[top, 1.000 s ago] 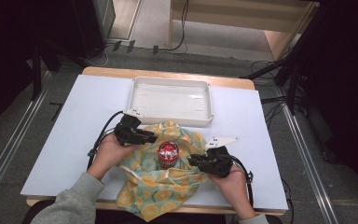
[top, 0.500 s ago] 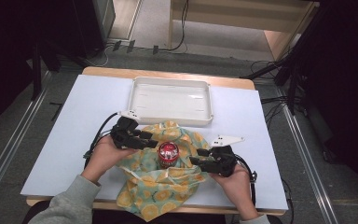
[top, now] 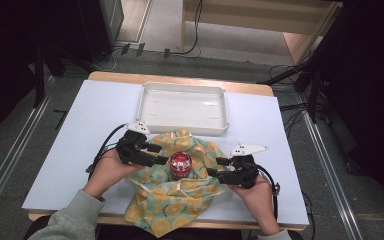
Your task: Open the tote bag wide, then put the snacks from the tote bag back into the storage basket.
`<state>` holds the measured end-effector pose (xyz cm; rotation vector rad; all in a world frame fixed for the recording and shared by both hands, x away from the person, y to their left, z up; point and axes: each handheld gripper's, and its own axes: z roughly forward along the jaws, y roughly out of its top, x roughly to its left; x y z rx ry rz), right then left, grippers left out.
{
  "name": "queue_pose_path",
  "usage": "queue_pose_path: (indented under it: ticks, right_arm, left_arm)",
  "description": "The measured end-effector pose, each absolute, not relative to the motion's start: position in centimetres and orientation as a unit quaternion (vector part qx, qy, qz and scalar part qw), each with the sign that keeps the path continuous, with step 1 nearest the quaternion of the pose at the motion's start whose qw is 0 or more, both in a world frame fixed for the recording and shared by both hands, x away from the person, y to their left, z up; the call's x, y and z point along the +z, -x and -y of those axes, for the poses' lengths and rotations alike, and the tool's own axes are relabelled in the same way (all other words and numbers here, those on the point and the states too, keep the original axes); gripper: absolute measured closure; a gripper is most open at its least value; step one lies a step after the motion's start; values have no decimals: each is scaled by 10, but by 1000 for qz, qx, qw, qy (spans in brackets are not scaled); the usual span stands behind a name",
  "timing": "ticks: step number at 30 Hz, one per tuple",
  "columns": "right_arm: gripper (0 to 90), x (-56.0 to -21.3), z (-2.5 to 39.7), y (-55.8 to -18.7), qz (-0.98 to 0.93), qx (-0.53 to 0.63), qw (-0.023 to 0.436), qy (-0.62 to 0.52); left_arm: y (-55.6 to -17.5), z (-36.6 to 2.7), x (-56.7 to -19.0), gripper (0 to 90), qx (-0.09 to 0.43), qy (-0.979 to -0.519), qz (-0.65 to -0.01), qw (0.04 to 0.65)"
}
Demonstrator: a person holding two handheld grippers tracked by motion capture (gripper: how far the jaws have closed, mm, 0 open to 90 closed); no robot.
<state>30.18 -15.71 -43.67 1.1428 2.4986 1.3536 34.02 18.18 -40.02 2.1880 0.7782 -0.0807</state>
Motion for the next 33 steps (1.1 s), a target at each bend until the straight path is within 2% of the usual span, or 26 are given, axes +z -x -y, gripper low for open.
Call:
queue_pose_path:
  ticks: [33]
  right_arm:
    - [441, -436, 156, -303, -816, 442, 33, -372]
  left_arm:
    - [-327, -179, -415, 366, -45, -869, -275, 408]
